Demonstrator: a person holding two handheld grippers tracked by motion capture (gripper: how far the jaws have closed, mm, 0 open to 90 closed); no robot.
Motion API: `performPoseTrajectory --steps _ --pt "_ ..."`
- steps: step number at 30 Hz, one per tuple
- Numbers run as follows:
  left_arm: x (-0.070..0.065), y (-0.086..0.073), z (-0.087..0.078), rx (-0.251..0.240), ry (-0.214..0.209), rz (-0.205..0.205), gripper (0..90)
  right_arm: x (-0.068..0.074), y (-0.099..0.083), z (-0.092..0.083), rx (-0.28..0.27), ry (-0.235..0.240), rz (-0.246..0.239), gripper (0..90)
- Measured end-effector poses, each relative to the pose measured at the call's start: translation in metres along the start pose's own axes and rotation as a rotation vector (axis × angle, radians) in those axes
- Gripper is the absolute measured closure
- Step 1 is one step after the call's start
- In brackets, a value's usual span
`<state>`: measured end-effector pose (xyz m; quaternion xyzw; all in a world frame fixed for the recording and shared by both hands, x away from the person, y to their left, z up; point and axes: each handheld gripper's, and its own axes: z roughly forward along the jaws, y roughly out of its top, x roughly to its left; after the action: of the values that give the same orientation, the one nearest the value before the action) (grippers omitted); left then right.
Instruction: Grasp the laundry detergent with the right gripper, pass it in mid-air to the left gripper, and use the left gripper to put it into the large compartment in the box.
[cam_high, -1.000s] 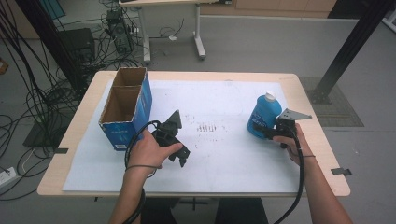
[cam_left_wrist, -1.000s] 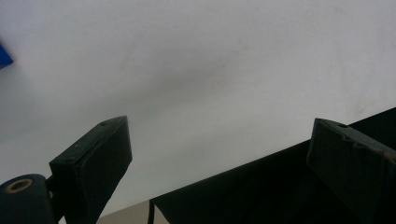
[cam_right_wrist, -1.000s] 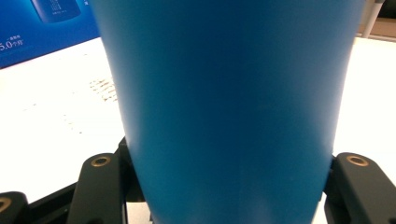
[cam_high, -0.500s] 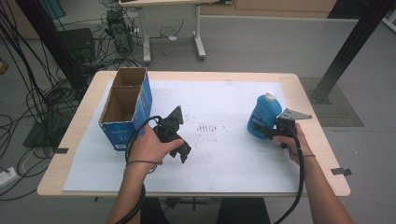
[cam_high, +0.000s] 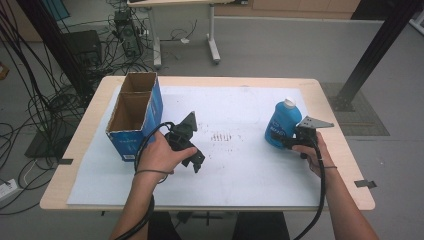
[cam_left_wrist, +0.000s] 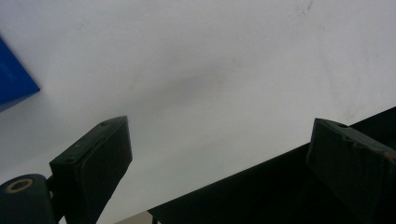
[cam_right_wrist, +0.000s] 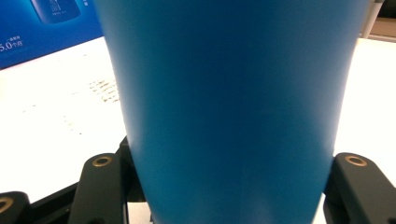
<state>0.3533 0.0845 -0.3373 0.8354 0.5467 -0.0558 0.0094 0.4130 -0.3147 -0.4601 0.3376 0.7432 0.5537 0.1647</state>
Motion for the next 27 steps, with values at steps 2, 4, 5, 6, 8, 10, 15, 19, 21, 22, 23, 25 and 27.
performPoseTrajectory --steps 2,4,5,6,8,10,15,19,21,22,23,25,27 --pt "0.001 0.000 -0.002 0.002 0.002 0.005 7.0 0.000 0.000 0.000 -0.001 0.001 -0.001 39.6" --pt "0.002 0.000 -0.004 -0.009 0.000 0.008 7.0 -0.001 0.000 0.000 -0.003 0.002 0.003 39.7" --pt "0.002 0.000 -0.005 -0.011 -0.006 0.011 7.1 -0.001 0.000 0.000 -0.001 0.002 0.001 39.7" --pt "0.002 0.000 -0.006 -0.009 -0.006 0.016 7.0 0.000 0.001 0.000 -0.001 0.001 0.001 39.8" --pt "0.003 0.000 -0.007 -0.014 -0.014 0.026 7.1 0.000 0.001 0.000 0.000 0.000 0.000 39.8" --pt "0.004 0.001 -0.010 -0.017 -0.014 0.034 7.3 0.000 0.001 -0.001 0.000 0.005 0.006 40.0" --pt "0.005 0.001 -0.016 -0.021 -0.010 0.054 7.3 0.003 0.004 -0.001 0.006 0.017 -0.005 40.3" --pt "0.006 0.001 -0.020 -0.023 -0.003 0.071 7.4 0.006 0.006 -0.001 0.010 0.030 -0.014 40.5" --pt "0.006 0.001 -0.023 -0.020 0.009 0.078 7.4 0.008 0.008 -0.001 0.013 0.039 -0.018 40.5" --pt "0.006 0.001 -0.024 -0.020 0.010 0.085 7.4 0.009 0.009 -0.001 0.014 0.044 -0.022 40.6" --pt "0.006 0.001 -0.026 -0.021 0.014 0.091 7.4 0.010 0.010 -0.001 0.017 0.049 -0.024 40.6" --pt "0.005 0.000 -0.031 -0.027 0.013 0.100 7.4 0.011 0.013 -0.002 0.016 0.058 -0.031 40.6" --pt "0.005 0.000 -0.036 -0.032 0.026 0.123 7.4 0.013 0.016 -0.002 0.011 0.071 -0.031 40.6"
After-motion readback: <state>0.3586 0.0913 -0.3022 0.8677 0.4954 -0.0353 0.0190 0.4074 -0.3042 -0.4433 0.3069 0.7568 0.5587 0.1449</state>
